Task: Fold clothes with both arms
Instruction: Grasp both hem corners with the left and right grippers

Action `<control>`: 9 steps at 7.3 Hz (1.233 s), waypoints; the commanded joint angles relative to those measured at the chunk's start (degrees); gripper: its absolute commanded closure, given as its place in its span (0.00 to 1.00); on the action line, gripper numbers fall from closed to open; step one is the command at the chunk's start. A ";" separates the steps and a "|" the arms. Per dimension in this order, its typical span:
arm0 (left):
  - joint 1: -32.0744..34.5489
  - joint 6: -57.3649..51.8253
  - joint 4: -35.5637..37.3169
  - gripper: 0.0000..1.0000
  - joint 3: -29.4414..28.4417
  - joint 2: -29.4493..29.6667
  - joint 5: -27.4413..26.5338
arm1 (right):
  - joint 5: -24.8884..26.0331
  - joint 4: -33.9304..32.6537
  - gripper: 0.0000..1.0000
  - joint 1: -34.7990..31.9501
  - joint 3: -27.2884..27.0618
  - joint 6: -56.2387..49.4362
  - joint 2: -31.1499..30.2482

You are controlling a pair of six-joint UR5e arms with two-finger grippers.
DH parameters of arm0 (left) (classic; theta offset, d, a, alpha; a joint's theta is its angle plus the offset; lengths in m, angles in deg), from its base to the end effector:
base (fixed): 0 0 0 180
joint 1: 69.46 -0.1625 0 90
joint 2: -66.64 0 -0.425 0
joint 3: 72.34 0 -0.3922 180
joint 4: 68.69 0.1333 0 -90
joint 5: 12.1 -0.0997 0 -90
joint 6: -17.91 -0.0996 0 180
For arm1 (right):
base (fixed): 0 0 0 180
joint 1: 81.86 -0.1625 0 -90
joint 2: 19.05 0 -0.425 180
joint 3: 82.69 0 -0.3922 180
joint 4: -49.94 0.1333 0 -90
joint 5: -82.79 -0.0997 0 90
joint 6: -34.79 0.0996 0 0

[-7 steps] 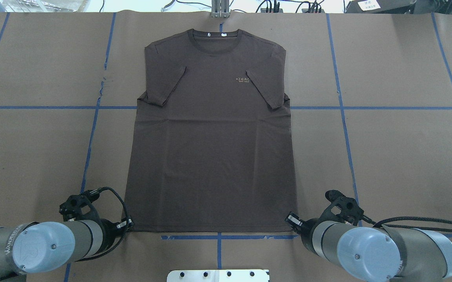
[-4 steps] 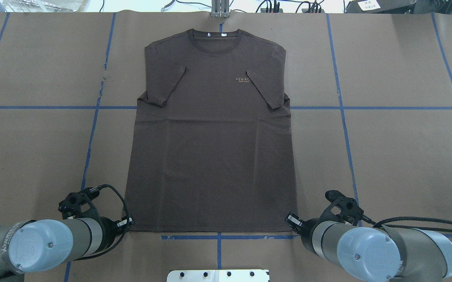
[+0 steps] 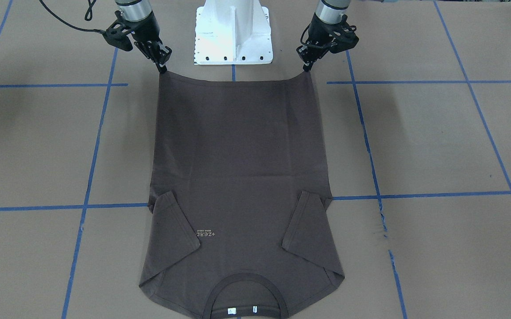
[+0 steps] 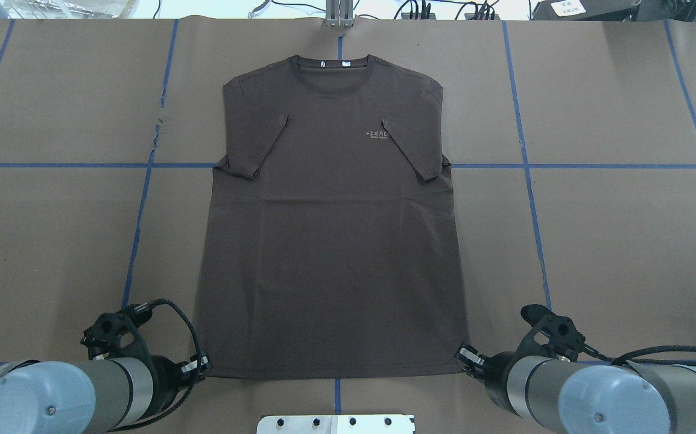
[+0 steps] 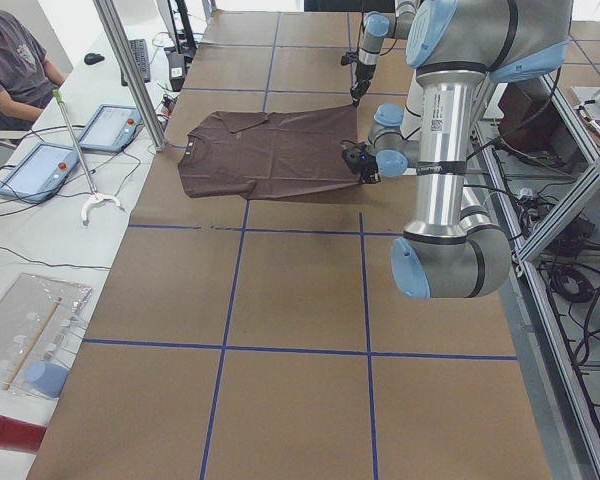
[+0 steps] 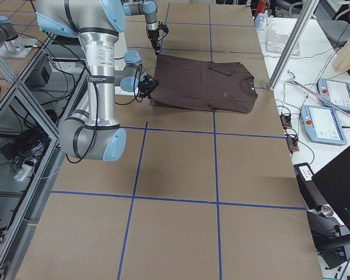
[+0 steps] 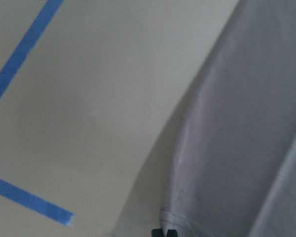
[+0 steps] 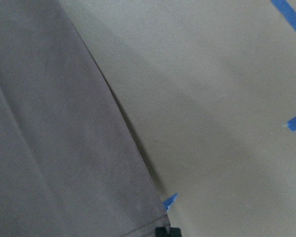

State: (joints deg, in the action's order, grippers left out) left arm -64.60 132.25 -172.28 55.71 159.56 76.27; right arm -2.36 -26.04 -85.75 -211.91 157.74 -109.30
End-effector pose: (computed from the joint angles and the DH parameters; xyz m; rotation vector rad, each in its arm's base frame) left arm 0.4435 -0.1743 0.3063 -0.1367 0.9531 -0.4837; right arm -0.4317 -0.1714 0.3210 -0.1588 -0.9314 0.6346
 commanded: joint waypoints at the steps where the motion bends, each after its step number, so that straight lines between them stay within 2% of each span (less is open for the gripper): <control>1: -5.38 2.62 8.19 1.00 8.50 0.15 0.22 | -2.46 0.05 1.00 1.96 -6.90 0.09 -4.92; 2: -4.87 5.68 8.92 1.00 9.06 0.76 0.31 | -2.48 0.05 1.00 -0.82 -7.79 0.18 -4.76; 3: -3.03 2.41 8.93 1.00 8.72 1.29 0.31 | -2.65 -0.04 1.00 -4.33 -7.71 -0.17 -4.24; 4: 3.42 -3.71 9.02 1.00 7.67 4.78 0.31 | -2.74 -0.13 1.00 -7.15 -6.58 -1.04 -3.19; 6: 16.35 -13.92 10.68 1.00 -4.23 14.69 3.89 | -4.57 -1.69 1.00 -16.10 3.48 -9.53 7.49; 7: 20.06 -16.67 10.17 1.00 -10.82 18.40 4.09 | -5.54 -2.14 1.00 -20.15 9.10 -14.36 11.81; 8: 24.89 -22.18 9.55 1.00 -15.76 21.57 4.79 | -5.99 -2.24 1.00 -24.97 15.60 -17.46 17.94; 9: 29.02 -24.58 6.24 1.00 -20.77 22.82 4.79 | -8.78 -2.06 1.00 -30.42 23.50 -20.45 23.92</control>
State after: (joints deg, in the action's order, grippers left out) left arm -41.17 112.00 -163.26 41.59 179.62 80.69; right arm -8.59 -28.10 -109.48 -197.84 141.58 -93.00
